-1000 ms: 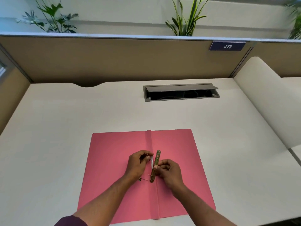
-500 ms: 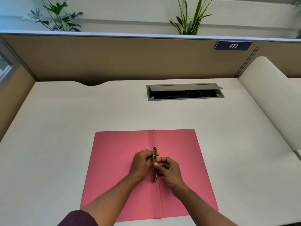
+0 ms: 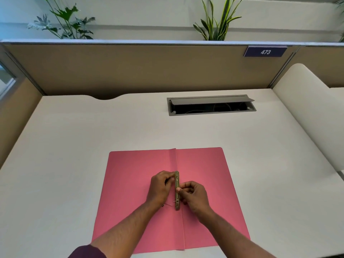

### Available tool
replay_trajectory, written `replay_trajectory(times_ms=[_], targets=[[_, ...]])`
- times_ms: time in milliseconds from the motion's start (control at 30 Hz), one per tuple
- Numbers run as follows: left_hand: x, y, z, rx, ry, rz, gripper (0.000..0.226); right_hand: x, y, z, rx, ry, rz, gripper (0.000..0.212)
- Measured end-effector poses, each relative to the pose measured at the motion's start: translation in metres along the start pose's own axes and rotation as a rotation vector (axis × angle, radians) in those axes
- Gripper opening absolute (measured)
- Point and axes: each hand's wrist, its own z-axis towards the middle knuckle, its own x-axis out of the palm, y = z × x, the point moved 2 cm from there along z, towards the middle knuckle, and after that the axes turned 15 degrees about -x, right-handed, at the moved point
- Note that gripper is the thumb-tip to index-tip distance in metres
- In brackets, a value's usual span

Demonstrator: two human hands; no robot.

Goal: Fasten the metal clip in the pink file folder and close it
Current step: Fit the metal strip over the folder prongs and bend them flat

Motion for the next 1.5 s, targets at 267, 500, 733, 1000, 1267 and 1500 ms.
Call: replay_trajectory(times_ms=[267,500,733,1000,1267,1500], targets=[[-0.012,0.008,-0.014,0.076,-0.095,0.024,0.025,0.002,-0.004,0.004,-0.028,-0.003,-0.221,0.012],[-0.003,0.016,-0.030,0.295,0.041,0.291,0.034,0.001,-0.003,0.003,-0.065,0.021,-0.337,0.013],[0.000,0.023,-0.036,0.384,0.073,0.450,0.044,0.000,0.003,0.003,-0.096,0.017,-0.467,0.020],[0.004,0.022,-0.038,0.374,0.092,0.517,0.052,0.001,0.002,0.000,-0.143,0.022,-0.584,0.012],[0.004,0.019,-0.030,0.342,0.118,0.555,0.049,-0.007,-0.004,-0.008,-0.236,0.117,-0.619,0.012],[0.002,0.015,-0.035,0.304,0.117,0.498,0.050,-0.013,-0.006,-0.012,-0.292,0.165,-0.626,0.014]])
